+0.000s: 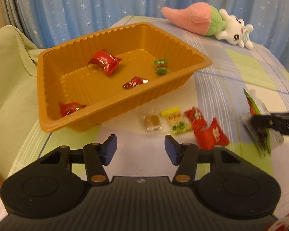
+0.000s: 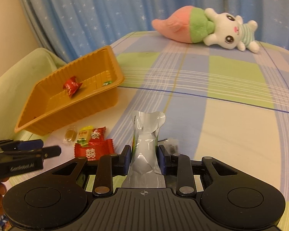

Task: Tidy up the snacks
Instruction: 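Close the left tool on the clear-wrapped brown candy while the right tool holds the silver packet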

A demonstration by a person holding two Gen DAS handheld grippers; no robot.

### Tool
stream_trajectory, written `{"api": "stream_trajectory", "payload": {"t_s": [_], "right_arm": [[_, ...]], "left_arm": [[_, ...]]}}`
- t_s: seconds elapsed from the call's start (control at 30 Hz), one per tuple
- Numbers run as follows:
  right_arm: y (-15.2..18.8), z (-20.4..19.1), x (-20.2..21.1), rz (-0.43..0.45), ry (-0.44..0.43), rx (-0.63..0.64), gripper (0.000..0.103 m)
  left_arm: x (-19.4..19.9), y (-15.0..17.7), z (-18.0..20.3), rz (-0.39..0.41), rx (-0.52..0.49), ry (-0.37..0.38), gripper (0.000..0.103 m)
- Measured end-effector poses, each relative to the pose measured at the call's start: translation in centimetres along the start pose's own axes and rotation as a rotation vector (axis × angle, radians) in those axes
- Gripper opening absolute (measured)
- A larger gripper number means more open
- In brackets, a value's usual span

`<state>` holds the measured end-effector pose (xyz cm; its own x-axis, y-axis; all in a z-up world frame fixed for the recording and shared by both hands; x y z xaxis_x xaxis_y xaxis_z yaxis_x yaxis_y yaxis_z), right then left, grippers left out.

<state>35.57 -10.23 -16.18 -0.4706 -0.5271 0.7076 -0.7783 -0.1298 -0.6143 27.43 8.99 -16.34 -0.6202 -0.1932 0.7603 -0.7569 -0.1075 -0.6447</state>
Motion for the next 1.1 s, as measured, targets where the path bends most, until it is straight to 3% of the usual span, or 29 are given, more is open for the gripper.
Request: {"api": "stream_trajectory", "payload": {"t_s": [0.27, 0.63, 1.1], "right_arm": [[0.0, 1.9, 1.2, 0.006, 0.035, -0.037, 0.030], [0.1, 3.2, 2.1, 0.007, 0.045, -0.053, 0.030], [1.1, 2.3, 3.1, 0.000, 0.007, -0.054, 0.030]], "left_arm": [[-1.7, -1.5, 0.7, 0.021, 0.031, -0.035, 0.042], [-3.5, -1.5, 1.7, -0.008, -0.005, -0.049, 0.022], [0.2, 2.9, 0.6, -0.066, -0.031, -0.006, 0.022]]}}
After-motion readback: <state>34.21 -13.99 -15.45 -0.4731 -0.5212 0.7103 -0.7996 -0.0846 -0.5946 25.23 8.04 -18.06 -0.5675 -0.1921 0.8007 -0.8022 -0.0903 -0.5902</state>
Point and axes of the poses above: each gripper's, at about its wrist camera, not at the fingertips, and x roughly against the way its jaws point, z to its right, y to its underside, the point moved 9 cm from there along -x, roughly the way its jaws point, and after that the axes turned 8 degrees about -x, right-handed, at the moved point
